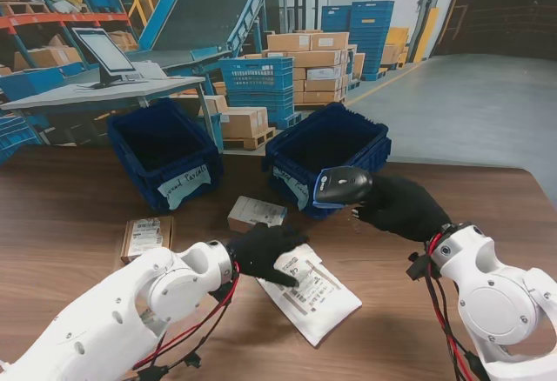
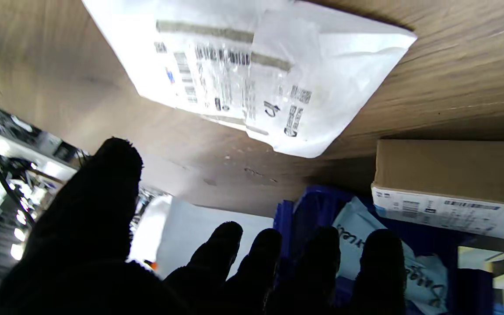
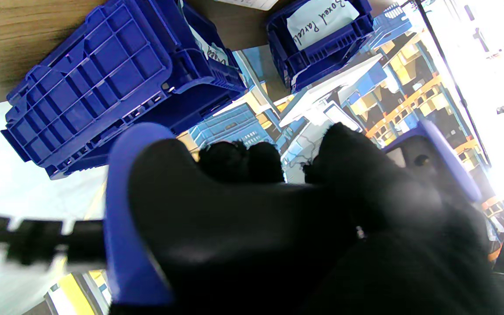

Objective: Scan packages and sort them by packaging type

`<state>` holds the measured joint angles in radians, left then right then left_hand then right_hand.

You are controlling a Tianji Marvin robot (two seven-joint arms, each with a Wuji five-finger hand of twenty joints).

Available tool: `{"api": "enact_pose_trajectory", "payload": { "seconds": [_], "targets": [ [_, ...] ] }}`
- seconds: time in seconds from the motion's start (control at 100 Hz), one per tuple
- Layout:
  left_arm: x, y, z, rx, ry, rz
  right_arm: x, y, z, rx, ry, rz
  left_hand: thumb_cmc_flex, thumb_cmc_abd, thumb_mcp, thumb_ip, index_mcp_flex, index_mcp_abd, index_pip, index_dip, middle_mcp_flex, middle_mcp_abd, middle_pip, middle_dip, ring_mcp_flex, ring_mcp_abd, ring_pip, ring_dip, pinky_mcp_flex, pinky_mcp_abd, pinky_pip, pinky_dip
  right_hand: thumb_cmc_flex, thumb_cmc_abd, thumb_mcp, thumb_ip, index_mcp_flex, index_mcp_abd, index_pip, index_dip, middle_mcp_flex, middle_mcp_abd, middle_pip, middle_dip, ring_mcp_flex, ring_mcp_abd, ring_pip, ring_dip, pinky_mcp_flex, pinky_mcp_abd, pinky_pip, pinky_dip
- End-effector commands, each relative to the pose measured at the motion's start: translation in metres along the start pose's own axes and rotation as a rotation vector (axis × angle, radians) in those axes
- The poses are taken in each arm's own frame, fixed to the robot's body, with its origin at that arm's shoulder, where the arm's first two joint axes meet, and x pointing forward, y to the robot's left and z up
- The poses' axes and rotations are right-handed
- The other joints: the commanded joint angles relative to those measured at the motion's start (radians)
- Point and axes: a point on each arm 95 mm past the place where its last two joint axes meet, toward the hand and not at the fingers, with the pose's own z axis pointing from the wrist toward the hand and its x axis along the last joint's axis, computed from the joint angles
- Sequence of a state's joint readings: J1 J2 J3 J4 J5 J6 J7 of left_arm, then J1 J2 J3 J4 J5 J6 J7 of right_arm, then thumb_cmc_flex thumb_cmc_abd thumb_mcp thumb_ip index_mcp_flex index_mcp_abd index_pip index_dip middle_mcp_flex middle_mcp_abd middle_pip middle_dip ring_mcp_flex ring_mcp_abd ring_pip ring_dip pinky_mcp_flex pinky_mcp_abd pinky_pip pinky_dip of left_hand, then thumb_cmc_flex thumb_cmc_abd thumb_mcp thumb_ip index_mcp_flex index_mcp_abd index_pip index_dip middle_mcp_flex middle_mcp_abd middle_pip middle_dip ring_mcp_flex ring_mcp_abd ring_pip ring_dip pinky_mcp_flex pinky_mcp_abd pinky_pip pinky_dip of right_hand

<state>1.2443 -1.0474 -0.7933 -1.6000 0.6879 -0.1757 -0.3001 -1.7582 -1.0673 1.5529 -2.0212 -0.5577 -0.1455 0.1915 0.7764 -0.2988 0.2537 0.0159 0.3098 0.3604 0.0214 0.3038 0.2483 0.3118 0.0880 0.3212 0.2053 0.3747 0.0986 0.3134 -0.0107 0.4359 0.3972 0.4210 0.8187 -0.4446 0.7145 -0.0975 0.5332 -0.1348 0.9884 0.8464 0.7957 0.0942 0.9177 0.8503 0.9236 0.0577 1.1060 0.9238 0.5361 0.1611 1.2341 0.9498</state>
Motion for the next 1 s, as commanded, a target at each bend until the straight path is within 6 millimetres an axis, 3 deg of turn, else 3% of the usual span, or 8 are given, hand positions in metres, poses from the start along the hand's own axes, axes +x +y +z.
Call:
{"api": "enact_pose_trajectory", "payload": {
  "seconds": [0.0,0.36,0.52,0.99],
  "targets": [
    [-0.011,0.004,-0.001,-0.039,-0.015,0.011,0.003,0.0,0.001,0.005,0.003,0.001,-0.041,0.029,-0.024,-0.02,-0.051,0.011,-0.023,-0.025,-0.052,-0.008,-0.04,-0.016,-0.051,-0.033,-0.03,-0.029,-0.019,-0.013,-0.055,-0.017,0.107,0.079,0.11,-0.01,0.088,-0.061,0.024,0.011,0.006,0.01,-0.003,0.006,0.0,0.003,0.003,-0.002,0.004,0.0,0.013,0.019],
    [-0.037,0.001,-0.001,-0.126,0.108,0.183,0.004,0.0,0.005,0.007,0.008,0.003,-0.071,-0.024,0.045,-0.032,-0.123,-0.01,-0.033,-0.062,-0.112,-0.028,-0.072,-0.027,-0.109,-0.067,-0.042,-0.069,-0.02,-0.039,-0.129,-0.001,0.106,0.078,0.11,-0.01,0.087,-0.062,0.023,0.011,0.007,0.01,-0.003,0.006,0.0,0.006,0.002,-0.002,0.003,-0.001,0.013,0.019],
    [-0.046,0.002,0.002,-0.152,0.134,0.267,0.005,0.001,0.006,0.004,0.008,0.001,-0.081,-0.034,0.066,-0.036,-0.139,-0.007,-0.036,-0.069,-0.128,-0.025,-0.074,-0.03,-0.116,-0.064,-0.042,-0.07,-0.019,-0.046,-0.135,0.002,0.106,0.079,0.111,-0.01,0.088,-0.061,0.023,0.011,0.006,0.011,-0.003,0.006,0.0,0.004,0.002,-0.002,0.003,0.0,0.012,0.019],
    [-0.047,0.01,0.023,-0.23,0.173,0.373,0.006,0.003,0.007,-0.002,0.008,0.004,-0.086,-0.044,0.094,-0.04,-0.157,-0.017,-0.037,-0.081,-0.154,-0.021,-0.081,-0.041,-0.131,-0.068,-0.042,-0.072,-0.018,-0.051,-0.137,0.009,0.108,0.077,0.111,-0.011,0.09,-0.06,0.023,0.012,0.008,0.011,-0.004,0.005,0.001,0.005,0.001,-0.003,0.003,0.0,0.011,0.019]
  ]
}}
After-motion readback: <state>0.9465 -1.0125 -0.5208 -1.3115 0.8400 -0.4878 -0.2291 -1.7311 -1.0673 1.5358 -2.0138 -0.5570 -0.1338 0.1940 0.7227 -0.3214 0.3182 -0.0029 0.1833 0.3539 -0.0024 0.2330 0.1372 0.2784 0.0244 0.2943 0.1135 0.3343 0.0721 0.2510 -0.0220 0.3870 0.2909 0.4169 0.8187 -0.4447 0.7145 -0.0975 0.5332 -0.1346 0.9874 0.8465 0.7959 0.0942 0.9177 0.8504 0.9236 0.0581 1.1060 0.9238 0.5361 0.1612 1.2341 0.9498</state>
